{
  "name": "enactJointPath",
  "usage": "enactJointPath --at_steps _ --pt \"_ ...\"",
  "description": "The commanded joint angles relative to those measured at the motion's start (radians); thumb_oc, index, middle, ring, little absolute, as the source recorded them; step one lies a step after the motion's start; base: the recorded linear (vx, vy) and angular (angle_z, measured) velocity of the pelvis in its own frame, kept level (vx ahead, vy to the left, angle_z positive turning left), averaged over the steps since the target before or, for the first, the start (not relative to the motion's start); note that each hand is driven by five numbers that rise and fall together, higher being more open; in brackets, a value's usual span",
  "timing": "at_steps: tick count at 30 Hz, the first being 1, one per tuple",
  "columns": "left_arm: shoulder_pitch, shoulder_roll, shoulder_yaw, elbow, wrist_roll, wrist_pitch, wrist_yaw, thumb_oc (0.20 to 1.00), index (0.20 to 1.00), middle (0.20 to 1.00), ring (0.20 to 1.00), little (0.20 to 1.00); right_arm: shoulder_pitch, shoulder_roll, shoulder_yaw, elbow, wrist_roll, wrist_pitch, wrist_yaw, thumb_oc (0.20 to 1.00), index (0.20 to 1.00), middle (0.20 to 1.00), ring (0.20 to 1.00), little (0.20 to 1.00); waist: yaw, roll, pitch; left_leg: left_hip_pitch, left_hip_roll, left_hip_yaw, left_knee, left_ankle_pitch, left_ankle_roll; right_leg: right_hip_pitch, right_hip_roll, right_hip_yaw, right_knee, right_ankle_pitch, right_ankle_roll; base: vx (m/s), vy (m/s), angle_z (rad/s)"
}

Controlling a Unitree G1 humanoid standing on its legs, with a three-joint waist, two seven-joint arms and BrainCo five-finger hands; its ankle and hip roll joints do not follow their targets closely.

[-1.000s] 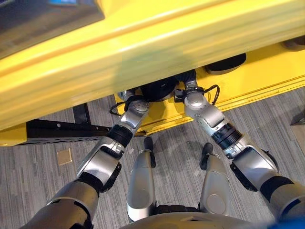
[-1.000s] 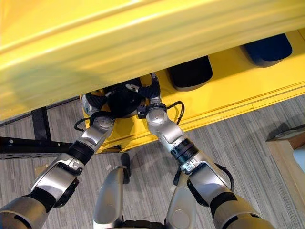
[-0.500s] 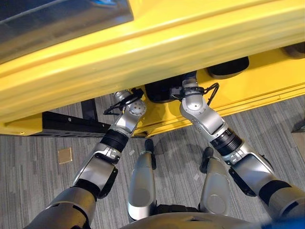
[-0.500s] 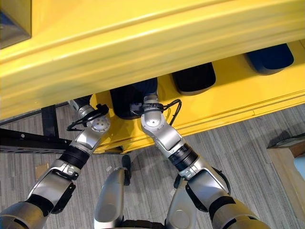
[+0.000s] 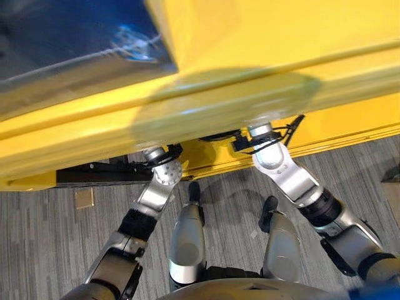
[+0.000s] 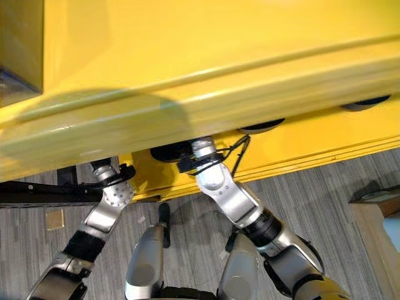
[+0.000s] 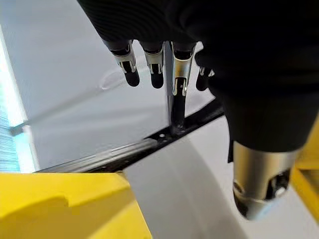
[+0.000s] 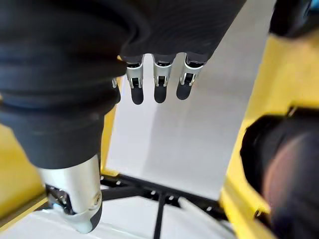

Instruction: Move parts from the plastic box to the shelf.

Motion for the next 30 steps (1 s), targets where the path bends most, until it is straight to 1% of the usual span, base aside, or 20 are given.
enactJointPath --at_steps 1,3,4,6,11,13,16,19,20,27,29,30 --pt "-0.047 0.092 0.049 -0.088 0.068 -0.072 -0.024 1.0 1.0 1.0 1.0 1.0 -0.042 0.045 -0.055 -0.096 -0.061 -0.031 -0.009 1.0 1.0 1.0 1.0 1.0 0.019 -0.022 -0.001 0.06 -0.021 0.08 0.016 -0.052 0.054 0.08 0.009 -0.058 -0.019 -0.025 0.001 -0.01 -0.065 0.06" --pt "-0.042 0.095 0.051 -0.095 0.082 -0.08 -0.029 1.0 1.0 1.0 1.0 1.0 -0.038 0.039 -0.056 -0.1 -0.066 -0.028 -0.007 1.0 1.0 1.0 1.0 1.0 0.019 -0.022 -0.001 0.061 -0.02 0.079 0.014 -0.051 0.053 0.082 0.01 -0.061 -0.019 -0.026 0.0 -0.02 -0.046 0.06" --pt "-0.03 0.109 0.054 -0.12 0.093 -0.099 -0.048 1.0 1.0 1.0 1.0 1.0 -0.031 0.02 -0.061 -0.102 -0.096 -0.044 -0.008 1.0 1.0 1.0 1.0 1.0 0.022 -0.021 0.001 0.059 -0.018 0.077 0.013 -0.048 0.052 0.084 0.011 -0.064 -0.018 -0.029 -0.001 -0.04 -0.064 0.04" --pt "-0.019 0.122 0.06 -0.146 0.109 -0.12 -0.049 1.0 1.0 1.0 1.0 1.0 -0.024 -0.001 -0.067 -0.106 -0.112 -0.05 -0.006 1.0 1.0 1.0 1.0 1.0 0.025 -0.018 0.0 0.054 -0.016 0.072 0.01 -0.043 0.049 0.079 0.012 -0.069 -0.015 -0.029 -0.002 -0.05 -0.072 0.07" --pt "0.015 0.138 0.07 -0.192 0.079 -0.15 -0.123 1.0 1.0 1.0 1.0 1.0 -0.001 -0.038 -0.079 -0.106 -0.116 -0.044 -0.003 1.0 1.0 1.0 1.0 1.0 0.029 -0.01 -0.001 0.054 -0.01 0.068 -0.006 -0.031 0.045 0.077 0.014 -0.078 -0.013 -0.031 -0.002 -0.04 -0.053 0.05" --pt "0.036 0.152 0.073 -0.203 0.064 -0.169 -0.146 1.0 1.0 1.0 1.0 1.0 0.007 -0.054 -0.085 -0.097 -0.11 -0.065 -0.021 1.0 1.0 1.0 1.0 1.0 0.034 -0.008 0.0 0.051 -0.007 0.068 -0.01 -0.026 0.042 0.075 0.012 -0.084 -0.01 -0.032 -0.002 -0.04 -0.057 0.04" --pt "0.099 0.176 0.09 -0.244 0.047 -0.197 -0.217 1.0 1.0 1.0 1.0 1.0 0.043 -0.081 -0.118 -0.095 -0.072 -0.086 -0.053 1.0 1.0 1.0 1.0 1.0 0.042 -0.003 -0.001 0.052 -0.004 0.064 -0.02 -0.019 0.038 0.075 0.014 -0.094 -0.007 -0.036 -0.004 -0.04 -0.071 0.04" --pt "0.156 0.189 0.102 -0.273 0.043 -0.231 -0.256 1.0 1.0 1.0 1.0 1.0 0.082 -0.097 -0.141 -0.091 -0.054 -0.11 -0.07 1.0 1.0 1.0 1.0 1.0 0.047 0.004 -0.003 0.055 -0.003 0.06 -0.028 -0.014 0.038 0.076 0.016 -0.101 -0.001 -0.04 -0.007 -0.03 -0.075 0.04" --pt "0.175 0.189 0.109 -0.282 0.01 -0.231 -0.269 1.0 1.0 1.0 1.0 1.0 0.101 -0.101 -0.152 -0.092 -0.051 -0.116 -0.069 1.0 1.0 1.0 1.0 1.0 0.048 0.007 -0.003 0.056 0.0 0.061 -0.032 -0.011 0.037 0.076 0.017 -0.105 0.001 -0.042 -0.008 -0.03 -0.069 0.04" --pt "0.235 0.186 0.129 -0.315 -0.031 -0.272 -0.289 1.0 1.0 1.0 1.0 1.0 0.146 -0.11 -0.168 -0.082 -0.04 -0.129 -0.077 1.0 1.0 1.0 1.0 1.0 0.049 0.013 -0.01 0.065 0.027 0.064 -0.055 0.011 0.022 0.079 0.025 -0.122 0.004 -0.052 -0.015 -0.02 -0.089 0.06" --pt "0.238 0.183 0.126 -0.318 -0.018 -0.293 -0.278 1.0 1.0 1.0 1.0 1.0 0.141 -0.109 -0.17 -0.069 -0.032 -0.138 -0.08 1.0 1.0 1.0 1.0 1.0 0.051 0.015 -0.012 0.065 0.038 0.067 -0.063 0.02 0.018 0.074 0.027 -0.132 0.007 -0.055 -0.02 -0.05 -0.098 0.14" --pt "0.238 0.183 0.126 -0.319 -0.02 -0.293 -0.277 1.0 1.0 1.0 1.0 1.0 0.14 -0.109 -0.17 -0.067 -0.03 -0.139 -0.08 1.0 1.0 1.0 1.0 1.0 0.051 0.015 -0.012 0.064 0.039 0.066 -0.065 0.021 0.017 0.073 0.027 -0.133 0.008 -0.056 -0.021 -0.04 -0.08 0.16"
